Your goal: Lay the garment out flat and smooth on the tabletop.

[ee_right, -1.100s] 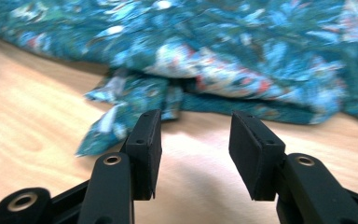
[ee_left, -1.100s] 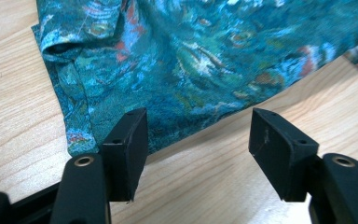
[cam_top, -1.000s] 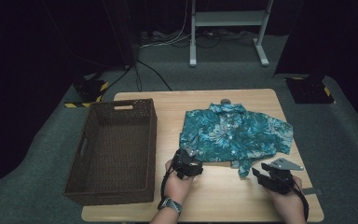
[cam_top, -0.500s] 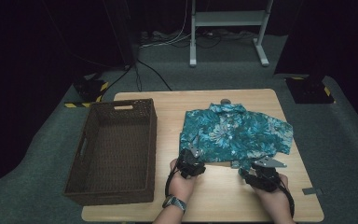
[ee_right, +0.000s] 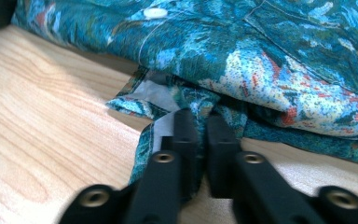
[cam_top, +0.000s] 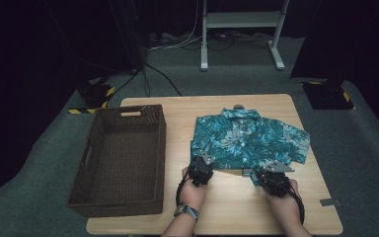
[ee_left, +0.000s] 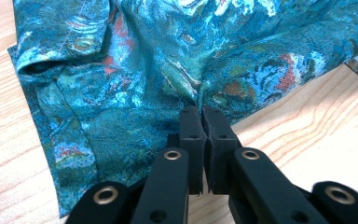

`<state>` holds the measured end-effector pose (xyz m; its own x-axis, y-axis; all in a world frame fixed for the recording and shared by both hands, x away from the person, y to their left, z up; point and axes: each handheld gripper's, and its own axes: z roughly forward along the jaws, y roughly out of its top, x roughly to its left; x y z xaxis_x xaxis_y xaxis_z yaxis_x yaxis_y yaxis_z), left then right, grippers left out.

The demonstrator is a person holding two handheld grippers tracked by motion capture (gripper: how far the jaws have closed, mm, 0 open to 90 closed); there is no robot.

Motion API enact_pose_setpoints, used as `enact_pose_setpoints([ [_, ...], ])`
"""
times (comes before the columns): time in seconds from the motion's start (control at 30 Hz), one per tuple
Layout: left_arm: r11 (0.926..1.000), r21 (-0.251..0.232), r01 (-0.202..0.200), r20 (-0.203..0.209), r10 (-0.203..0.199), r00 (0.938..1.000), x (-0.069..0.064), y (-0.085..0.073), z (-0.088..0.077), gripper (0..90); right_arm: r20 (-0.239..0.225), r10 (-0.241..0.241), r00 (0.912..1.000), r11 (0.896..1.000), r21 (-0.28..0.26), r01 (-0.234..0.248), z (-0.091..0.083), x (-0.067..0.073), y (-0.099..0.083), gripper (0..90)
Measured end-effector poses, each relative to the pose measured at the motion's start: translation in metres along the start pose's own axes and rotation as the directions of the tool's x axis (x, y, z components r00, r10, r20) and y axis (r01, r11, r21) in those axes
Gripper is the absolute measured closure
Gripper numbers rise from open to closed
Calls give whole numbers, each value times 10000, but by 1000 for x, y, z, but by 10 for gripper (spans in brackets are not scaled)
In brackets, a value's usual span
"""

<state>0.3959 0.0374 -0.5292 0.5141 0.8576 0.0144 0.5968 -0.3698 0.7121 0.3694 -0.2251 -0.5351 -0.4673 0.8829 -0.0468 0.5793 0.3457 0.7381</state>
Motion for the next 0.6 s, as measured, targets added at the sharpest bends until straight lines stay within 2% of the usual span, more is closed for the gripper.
enact_pose_setpoints([
  [0.1, 9995, -222, 210, 38, -209, 9998, 4, 5, -5, 874, -65, -127, 9999, 9999, 87, 127, -2, 0, -1, 881],
  [0.33, 9966, -712, 404, -6, -405, 9992, 12, 22, -20, 874, -123, -386, 9992, 9987, 315, 390, -16, -7, -11, 883],
  [0.43, 9958, -817, 402, 29, -401, 9992, 14, 29, -24, 870, -119, -480, 9988, 9978, 451, 485, -25, -13, -18, 883],
  [0.5, 9954, -899, 330, -109, -341, 9994, 14, 33, -28, 877, -20, -540, 9985, 9971, 544, 540, -31, -18, -23, 883],
  [0.6, 9945, -996, 327, -93, -337, 9994, 15, 39, -32, 880, 165, -421, 9990, 9968, 683, 409, -42, -29, -31, 880],
])
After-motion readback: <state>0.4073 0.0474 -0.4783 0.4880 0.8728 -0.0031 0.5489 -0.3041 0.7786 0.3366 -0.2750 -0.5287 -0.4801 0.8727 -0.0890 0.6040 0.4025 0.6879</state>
